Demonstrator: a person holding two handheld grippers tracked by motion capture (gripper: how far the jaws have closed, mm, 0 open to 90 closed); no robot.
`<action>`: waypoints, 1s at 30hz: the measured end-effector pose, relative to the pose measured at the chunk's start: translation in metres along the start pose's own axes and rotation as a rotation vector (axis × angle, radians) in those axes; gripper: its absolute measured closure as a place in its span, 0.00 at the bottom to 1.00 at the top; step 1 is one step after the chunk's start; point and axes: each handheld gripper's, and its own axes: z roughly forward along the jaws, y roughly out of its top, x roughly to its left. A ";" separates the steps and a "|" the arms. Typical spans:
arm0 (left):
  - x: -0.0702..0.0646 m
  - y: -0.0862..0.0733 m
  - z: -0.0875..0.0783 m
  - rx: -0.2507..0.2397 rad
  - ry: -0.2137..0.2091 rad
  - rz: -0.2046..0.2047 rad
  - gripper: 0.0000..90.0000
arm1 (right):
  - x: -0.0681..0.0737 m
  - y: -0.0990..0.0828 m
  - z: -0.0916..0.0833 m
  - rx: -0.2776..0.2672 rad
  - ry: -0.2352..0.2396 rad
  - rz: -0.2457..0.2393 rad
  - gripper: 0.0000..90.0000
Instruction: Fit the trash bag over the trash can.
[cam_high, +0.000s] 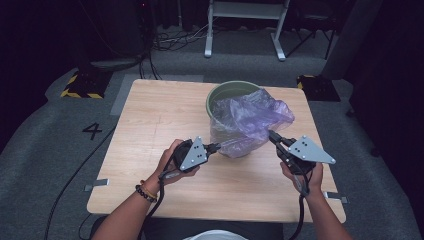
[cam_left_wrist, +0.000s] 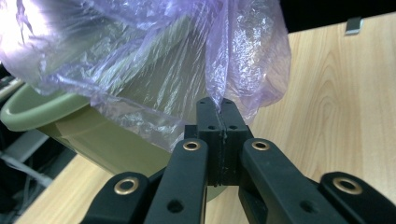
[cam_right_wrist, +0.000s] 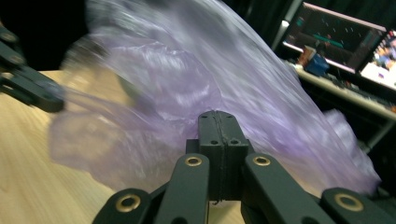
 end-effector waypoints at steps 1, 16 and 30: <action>0.001 -0.001 -0.002 -0.008 0.000 -0.018 0.94 | -0.002 -0.002 0.000 0.001 -0.003 0.013 1.00; 0.038 0.016 -0.029 -0.159 -0.029 -0.302 0.23 | -0.018 -0.013 0.008 -0.059 0.028 0.079 1.00; 0.037 0.014 0.002 0.035 -0.023 -0.376 0.65 | -0.010 -0.002 0.009 -0.135 0.106 0.022 1.00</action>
